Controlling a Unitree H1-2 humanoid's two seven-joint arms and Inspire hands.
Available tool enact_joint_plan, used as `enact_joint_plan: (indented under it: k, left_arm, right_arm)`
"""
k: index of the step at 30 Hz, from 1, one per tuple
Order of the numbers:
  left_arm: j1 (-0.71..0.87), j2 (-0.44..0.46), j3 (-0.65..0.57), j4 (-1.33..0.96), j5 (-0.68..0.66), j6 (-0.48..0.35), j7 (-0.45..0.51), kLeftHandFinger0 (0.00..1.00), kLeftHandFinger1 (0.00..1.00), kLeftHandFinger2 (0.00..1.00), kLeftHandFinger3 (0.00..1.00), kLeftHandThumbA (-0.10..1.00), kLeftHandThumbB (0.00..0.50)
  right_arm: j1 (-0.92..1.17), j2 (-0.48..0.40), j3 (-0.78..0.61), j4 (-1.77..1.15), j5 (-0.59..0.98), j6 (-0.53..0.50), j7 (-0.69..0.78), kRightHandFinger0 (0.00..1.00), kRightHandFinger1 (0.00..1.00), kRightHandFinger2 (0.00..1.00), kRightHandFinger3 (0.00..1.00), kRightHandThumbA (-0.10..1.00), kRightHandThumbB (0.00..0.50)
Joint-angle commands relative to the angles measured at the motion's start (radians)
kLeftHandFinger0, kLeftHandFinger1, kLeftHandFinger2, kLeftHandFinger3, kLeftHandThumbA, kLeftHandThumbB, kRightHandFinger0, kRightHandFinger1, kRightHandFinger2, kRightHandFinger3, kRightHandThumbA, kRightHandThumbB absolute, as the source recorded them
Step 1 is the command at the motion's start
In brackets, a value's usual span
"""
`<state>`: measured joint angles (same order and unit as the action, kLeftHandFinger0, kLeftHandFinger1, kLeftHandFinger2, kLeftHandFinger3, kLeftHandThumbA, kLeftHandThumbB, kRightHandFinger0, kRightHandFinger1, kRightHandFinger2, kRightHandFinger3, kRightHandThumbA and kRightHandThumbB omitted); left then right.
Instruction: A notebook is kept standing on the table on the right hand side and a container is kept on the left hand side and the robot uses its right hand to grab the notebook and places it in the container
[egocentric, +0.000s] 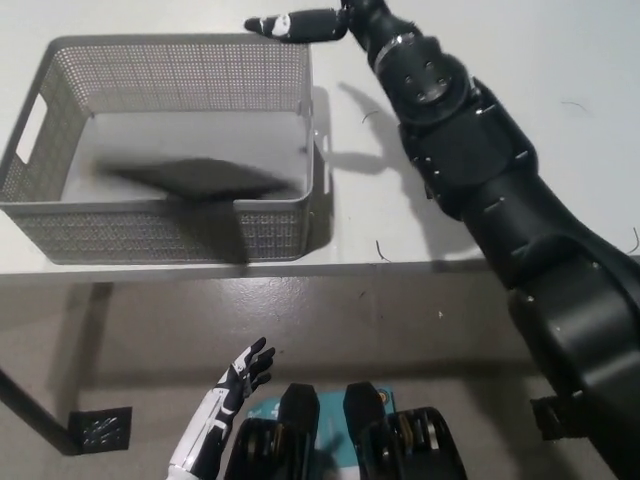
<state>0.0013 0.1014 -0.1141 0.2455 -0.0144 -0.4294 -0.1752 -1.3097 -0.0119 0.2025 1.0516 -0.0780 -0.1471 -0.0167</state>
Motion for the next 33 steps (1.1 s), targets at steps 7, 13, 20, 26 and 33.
enact_joint_plan:
  k: [7,13,20,26,33]
  left_arm:
    - [0.002,0.006,0.011,-0.018,-0.018,-0.041,-0.007,1.0,1.0,1.0,1.0,1.0,0.2]
    - [-0.003,0.015,0.023,-0.013,-0.016,-0.041,-0.001,1.0,1.0,1.0,1.0,1.0,0.212]
    - [-0.022,0.006,0.032,-0.008,-0.005,-0.041,0.019,1.0,1.0,1.0,1.0,1.0,0.234]
    - [-0.027,0.001,0.04,-0.018,-0.014,-0.041,0.024,1.0,1.0,1.0,1.0,1.0,0.262]
    - [-0.018,-0.001,0.051,-0.033,-0.011,-0.041,0.033,1.0,1.0,1.0,1.0,1.0,0.267]
  right_arm:
    - [0.218,-0.25,-0.2,-0.98,0.125,0.218,0.088,1.0,1.0,1.0,1.0,1.0,0.443]
    - [0.503,-0.33,-0.296,-1.548,0.194,0.294,0.069,1.0,1.0,1.0,1.0,1.0,0.441]
    - [1.002,-0.255,-0.241,-1.845,0.123,0.09,0.024,1.0,1.0,1.0,1.0,1.0,0.445]
    - [1.323,-0.191,-0.151,-1.718,0.045,-0.111,0.021,1.0,1.0,1.0,1.0,1.0,0.386]
    - [1.458,-0.152,-0.089,-1.345,0.072,-0.243,0.041,1.0,1.0,1.0,1.0,1.0,0.349]
